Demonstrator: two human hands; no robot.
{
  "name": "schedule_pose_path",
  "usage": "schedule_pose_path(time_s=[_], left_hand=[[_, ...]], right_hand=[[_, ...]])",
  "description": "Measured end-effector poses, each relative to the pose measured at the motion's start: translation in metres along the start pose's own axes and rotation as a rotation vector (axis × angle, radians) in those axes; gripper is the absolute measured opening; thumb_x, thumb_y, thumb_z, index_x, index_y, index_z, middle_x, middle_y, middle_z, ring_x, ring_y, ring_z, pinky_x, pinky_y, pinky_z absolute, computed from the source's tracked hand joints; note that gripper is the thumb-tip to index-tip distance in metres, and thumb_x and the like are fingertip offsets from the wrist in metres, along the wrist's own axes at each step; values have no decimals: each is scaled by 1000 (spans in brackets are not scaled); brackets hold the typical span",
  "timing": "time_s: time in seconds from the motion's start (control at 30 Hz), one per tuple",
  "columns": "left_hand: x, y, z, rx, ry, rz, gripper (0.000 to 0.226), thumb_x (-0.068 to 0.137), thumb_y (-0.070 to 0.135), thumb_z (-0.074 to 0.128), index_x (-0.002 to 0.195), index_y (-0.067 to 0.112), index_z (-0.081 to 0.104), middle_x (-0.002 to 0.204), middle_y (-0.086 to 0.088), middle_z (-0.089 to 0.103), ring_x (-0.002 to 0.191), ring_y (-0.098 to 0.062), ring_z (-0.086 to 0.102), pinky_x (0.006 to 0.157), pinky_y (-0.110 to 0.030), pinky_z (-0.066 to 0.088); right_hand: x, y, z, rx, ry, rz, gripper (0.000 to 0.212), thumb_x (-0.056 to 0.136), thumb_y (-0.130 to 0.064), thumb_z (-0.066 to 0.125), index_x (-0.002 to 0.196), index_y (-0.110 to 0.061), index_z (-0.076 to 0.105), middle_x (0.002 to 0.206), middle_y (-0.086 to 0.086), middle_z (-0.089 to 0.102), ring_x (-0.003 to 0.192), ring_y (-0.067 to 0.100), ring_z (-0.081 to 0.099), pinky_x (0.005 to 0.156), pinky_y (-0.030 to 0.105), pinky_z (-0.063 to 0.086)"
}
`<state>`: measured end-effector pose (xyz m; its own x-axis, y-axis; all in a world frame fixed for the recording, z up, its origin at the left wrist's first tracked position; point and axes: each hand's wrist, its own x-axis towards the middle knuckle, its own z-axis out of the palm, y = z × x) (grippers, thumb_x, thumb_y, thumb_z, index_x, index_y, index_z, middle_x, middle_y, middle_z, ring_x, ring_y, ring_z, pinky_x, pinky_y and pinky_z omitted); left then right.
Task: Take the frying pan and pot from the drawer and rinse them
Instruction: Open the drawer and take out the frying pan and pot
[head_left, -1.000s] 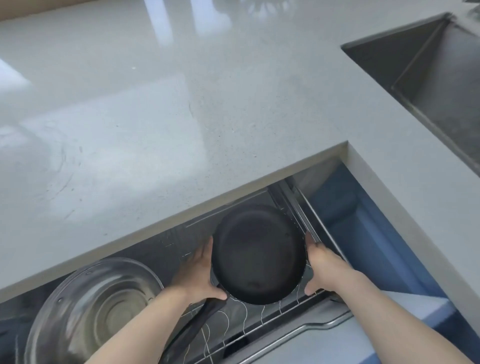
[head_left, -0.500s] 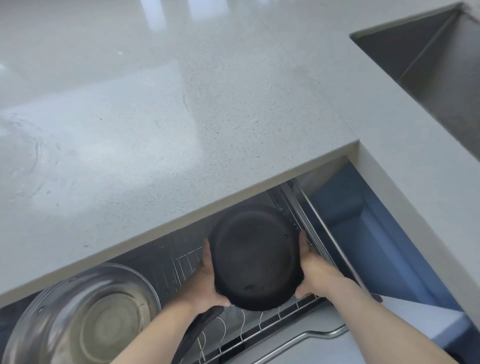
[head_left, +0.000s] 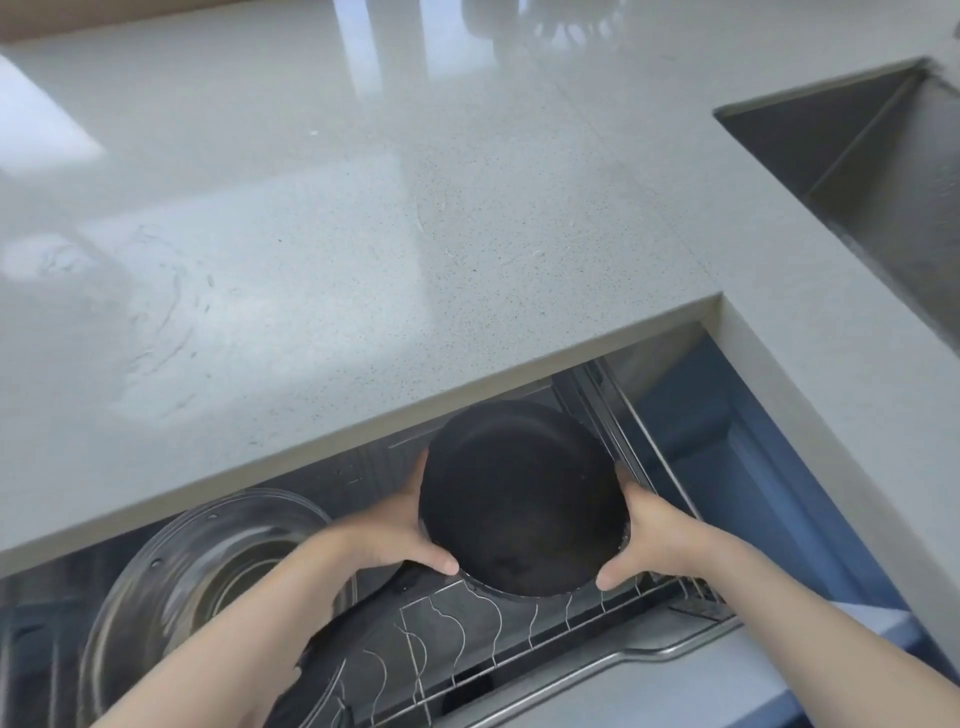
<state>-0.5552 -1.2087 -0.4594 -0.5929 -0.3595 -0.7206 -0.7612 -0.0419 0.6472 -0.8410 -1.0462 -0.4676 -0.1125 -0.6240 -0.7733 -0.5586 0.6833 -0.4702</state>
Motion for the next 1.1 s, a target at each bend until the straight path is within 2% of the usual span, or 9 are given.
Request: schedule_pose_path(time_s=[0.1, 0.23, 0.4, 0.53, 0.63, 0.73, 0.87, 0.97, 1.1], left_hand=[[-24, 8, -7, 14, -32, -33, 135, 64, 15, 87, 148, 49, -12, 135, 23, 45, 125, -7, 45, 99, -21, 38], [-64, 13, -7, -6, -52, -46, 129, 71, 7, 85, 149, 40, -13, 119, 31, 44, 114, -1, 50, 80, -7, 46], [-118, 24, 3, -34, 35, -99, 121, 77, 12, 81, 149, 41, -12, 103, 24, 44, 79, 2, 52, 59, -12, 47], [-158, 26, 16, -46, 43, -155, 130, 72, 27, 86, 152, 35, -16, 119, 15, 45, 92, 2, 52, 82, -20, 50], [-186, 32, 25, -50, 52, -140, 149, 53, 45, 93, 153, 34, -17, 146, 8, 35, 123, -12, 46, 97, -24, 46], [-213, 45, 34, -68, 78, -138, 156, 43, 52, 95, 152, 38, -14, 156, 7, 28, 136, -15, 35, 111, -31, 36], [-241, 68, 46, -102, 87, -122, 146, 58, 32, 94, 152, 37, -17, 155, 5, 30, 137, -17, 36, 114, -38, 35], [-254, 91, 47, -41, 116, -52, 140, 64, 29, 91, 152, 34, -18, 153, 6, 31, 131, -11, 37, 113, -30, 33], [-257, 127, 25, 30, 181, 110, 134, 61, 30, 91, 149, 46, -10, 144, 12, 43, 130, -13, 44, 111, -33, 36]], right_hand=[[-18, -14, -3, -28, -36, 37, 163, 19, -67, 90, 152, -41, 0, 154, -8, 33, 139, 19, 37, 112, 41, 40], [-49, -37, -7, -51, -49, 8, 160, 32, -55, 93, 154, -34, -8, 157, -7, 30, 140, 19, 36, 113, 40, 38], [-89, -58, -13, -40, -69, -52, 163, 28, -57, 95, 155, -34, -5, 156, -5, 33, 140, 18, 37, 113, 40, 38], [-131, -70, -20, -37, -94, -105, 149, 29, -50, 98, 151, -37, 13, 141, -10, 48, 129, 14, 49, 108, 39, 43], [-163, -77, -23, -74, -87, -128, 135, 53, -36, 93, 155, -34, 4, 151, -9, 35, 131, 12, 39, 110, 32, 35], [-190, -77, -26, -74, -67, -169, 130, 62, -28, 90, 155, -33, -1, 154, -6, 29, 124, 9, 33, 103, 27, 32], [-228, -71, -27, -78, 3, -197, 136, 54, -38, 91, 154, -35, -1, 152, -10, 31, 137, 13, 34, 108, 30, 35], [-252, -65, -36, -56, 47, -274, 132, 44, -44, 94, 149, -43, 14, 138, -18, 49, 125, 10, 51, 104, 36, 46], [-269, -77, -64, 10, 146, -355, 111, 50, -27, 95, 137, -44, 27, 127, -26, 53, 122, 2, 51, 103, 25, 44]])
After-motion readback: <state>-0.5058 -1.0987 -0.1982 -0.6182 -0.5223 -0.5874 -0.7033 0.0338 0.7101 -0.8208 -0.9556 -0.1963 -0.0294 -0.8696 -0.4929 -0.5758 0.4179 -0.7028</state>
